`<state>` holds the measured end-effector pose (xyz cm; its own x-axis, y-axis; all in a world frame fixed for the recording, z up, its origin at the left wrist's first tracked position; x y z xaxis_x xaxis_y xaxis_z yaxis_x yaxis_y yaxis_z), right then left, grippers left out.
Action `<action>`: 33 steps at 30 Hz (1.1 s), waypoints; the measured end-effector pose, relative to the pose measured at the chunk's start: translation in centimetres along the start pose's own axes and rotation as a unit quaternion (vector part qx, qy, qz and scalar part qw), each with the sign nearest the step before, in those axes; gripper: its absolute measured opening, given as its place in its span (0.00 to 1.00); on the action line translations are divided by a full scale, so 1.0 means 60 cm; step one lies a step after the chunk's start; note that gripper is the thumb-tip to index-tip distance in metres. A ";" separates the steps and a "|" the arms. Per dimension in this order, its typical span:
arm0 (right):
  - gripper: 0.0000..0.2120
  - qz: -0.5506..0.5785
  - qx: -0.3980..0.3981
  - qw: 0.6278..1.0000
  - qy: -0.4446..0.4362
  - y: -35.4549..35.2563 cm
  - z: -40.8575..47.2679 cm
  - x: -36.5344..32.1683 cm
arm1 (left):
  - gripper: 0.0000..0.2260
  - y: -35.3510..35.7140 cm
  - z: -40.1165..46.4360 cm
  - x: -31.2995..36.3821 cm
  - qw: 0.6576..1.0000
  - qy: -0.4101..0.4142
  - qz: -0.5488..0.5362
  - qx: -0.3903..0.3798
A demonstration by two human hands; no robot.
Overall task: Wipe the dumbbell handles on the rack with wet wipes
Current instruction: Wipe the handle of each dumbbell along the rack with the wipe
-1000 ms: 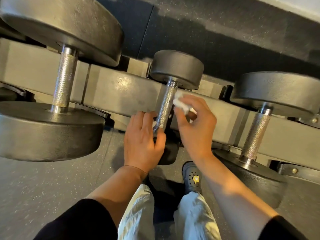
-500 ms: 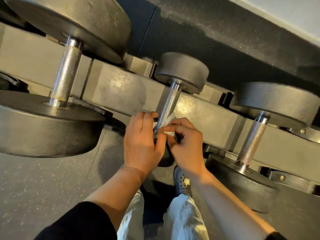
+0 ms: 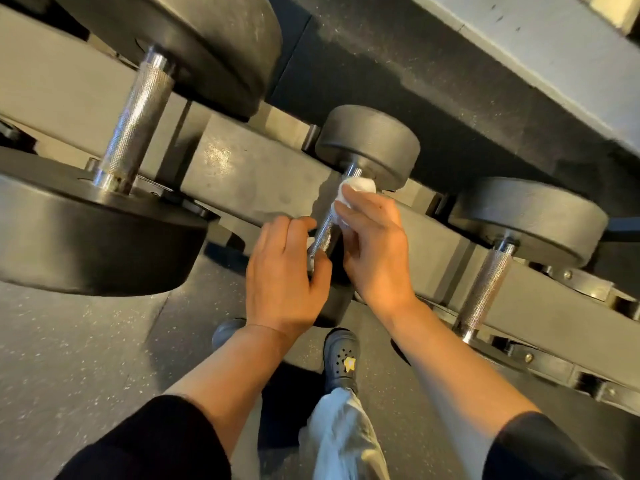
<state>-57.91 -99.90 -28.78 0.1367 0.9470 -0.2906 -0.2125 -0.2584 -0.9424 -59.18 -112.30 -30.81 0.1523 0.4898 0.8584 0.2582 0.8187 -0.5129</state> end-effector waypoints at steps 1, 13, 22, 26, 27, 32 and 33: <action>0.18 0.002 -0.002 1.000 -0.011 0.000 -0.004 -0.001 | 0.14 0.000 0.000 -0.001 1.000 0.001 -0.002 0.000; 0.16 0.050 -0.165 0.982 -0.077 0.011 -0.034 -0.032 | 0.17 -0.024 -0.008 -0.022 0.999 0.027 -0.021 0.016; 0.10 -0.055 -0.085 0.991 -0.093 0.001 0.041 -0.050 | 0.19 -0.013 -0.019 -0.049 0.999 -0.018 -0.038 0.009; 0.14 -0.176 -0.136 0.967 -0.125 0.028 0.031 -0.035 | 0.20 -0.008 -0.017 -0.052 0.996 -0.036 -0.085 -0.005; 0.14 -0.173 -0.133 0.967 -0.130 0.026 0.025 -0.040 | 0.20 -0.008 -0.017 -0.052 0.995 -0.035 -0.092 -0.005; 0.19 -0.149 -0.164 0.966 -0.134 0.029 0.002 -0.052 | 0.20 -0.010 -0.019 -0.051 0.994 -0.023 -0.102 0.003; 0.18 -0.144 -0.174 0.964 -0.138 0.031 -0.001 -0.052 | 0.20 -0.010 -0.019 -0.051 0.995 -0.020 -0.102 0.005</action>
<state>-58.70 -103.35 -29.65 -0.1310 0.9914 0.0014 0.1406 0.0199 -0.9899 -58.72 -114.65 -33.11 0.0590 0.3243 0.9441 0.2700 0.9053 -0.3278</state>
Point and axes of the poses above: each hand's wrist, its own z-axis towards the middle knuckle, its own y-axis out of the palm, x = y × z, the point moved 7 cm from there along z, towards the middle knuckle, and after that the axes turned 12 degrees about -z, right-handed, at the moved point
